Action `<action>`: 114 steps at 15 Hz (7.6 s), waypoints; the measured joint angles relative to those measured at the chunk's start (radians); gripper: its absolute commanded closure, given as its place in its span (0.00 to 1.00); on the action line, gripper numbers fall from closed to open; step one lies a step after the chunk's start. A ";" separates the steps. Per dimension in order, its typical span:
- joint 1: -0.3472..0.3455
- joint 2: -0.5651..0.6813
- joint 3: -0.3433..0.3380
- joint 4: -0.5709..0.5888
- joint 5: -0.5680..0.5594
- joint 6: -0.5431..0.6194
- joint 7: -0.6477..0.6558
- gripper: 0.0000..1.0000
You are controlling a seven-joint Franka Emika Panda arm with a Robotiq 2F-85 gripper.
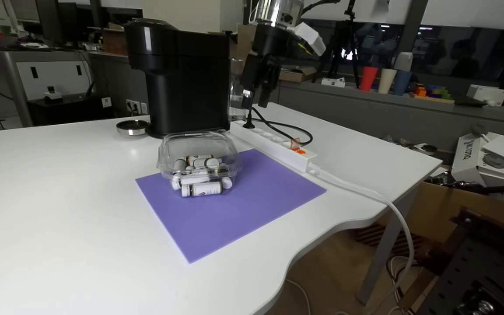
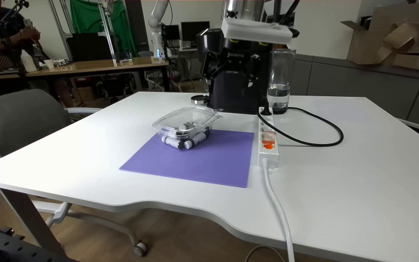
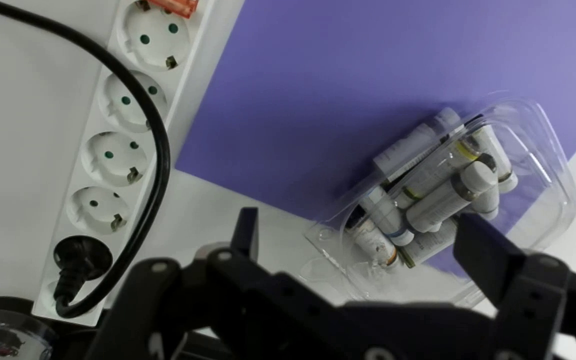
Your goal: Open the clear container, remove one of the bottles that are inside it, and then put the bottle on the table
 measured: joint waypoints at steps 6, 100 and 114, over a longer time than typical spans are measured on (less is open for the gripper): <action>-0.007 0.134 0.064 0.121 -0.034 0.021 0.029 0.00; 0.188 0.151 0.117 0.015 -0.413 0.007 0.798 0.62; 0.193 0.090 0.093 -0.034 -0.426 0.053 0.833 0.93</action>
